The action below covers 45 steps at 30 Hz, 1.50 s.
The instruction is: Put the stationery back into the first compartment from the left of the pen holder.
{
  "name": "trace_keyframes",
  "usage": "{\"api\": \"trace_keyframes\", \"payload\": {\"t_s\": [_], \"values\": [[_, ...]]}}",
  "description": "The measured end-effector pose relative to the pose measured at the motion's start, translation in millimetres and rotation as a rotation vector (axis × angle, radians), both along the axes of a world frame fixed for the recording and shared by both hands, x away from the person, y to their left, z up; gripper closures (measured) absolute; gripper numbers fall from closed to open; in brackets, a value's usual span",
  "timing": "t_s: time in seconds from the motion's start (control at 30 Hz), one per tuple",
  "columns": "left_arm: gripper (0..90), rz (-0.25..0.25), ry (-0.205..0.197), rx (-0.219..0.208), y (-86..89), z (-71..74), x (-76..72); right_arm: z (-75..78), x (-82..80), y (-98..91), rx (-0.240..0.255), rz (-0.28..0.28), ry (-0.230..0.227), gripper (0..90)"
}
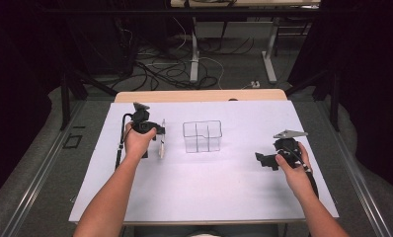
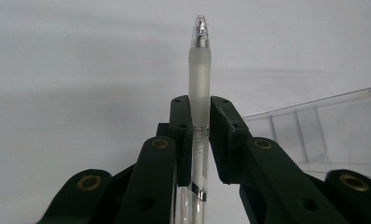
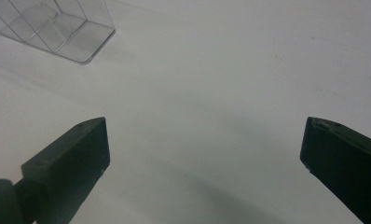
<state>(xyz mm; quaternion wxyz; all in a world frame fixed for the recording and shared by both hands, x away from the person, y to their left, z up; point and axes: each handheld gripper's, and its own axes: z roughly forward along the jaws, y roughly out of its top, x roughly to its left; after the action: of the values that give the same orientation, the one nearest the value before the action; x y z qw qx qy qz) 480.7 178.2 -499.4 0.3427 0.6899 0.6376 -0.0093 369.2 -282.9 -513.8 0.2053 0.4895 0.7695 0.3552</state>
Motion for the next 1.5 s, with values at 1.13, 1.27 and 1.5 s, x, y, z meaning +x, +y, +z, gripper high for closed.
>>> {"api": "trace_keyframes", "payload": {"t_s": [1.13,1.27,1.5], "values": [[80.0,-0.033,-0.361,-0.056,-22.5,67.2,-26.8,0.8,1.4,2.0,0.005,0.007,-0.008,1.2],[79.9,-0.032,-0.402,-0.06,-25.6,71.1,-29.1,1.3,0.1,2.8,0.003,0.004,-0.01,1.3],[79.9,-0.037,-0.436,-0.075,-32.5,79.5,-31.0,1.8,0.6,1.3,0.003,0.0,-0.01,1.3]]}}
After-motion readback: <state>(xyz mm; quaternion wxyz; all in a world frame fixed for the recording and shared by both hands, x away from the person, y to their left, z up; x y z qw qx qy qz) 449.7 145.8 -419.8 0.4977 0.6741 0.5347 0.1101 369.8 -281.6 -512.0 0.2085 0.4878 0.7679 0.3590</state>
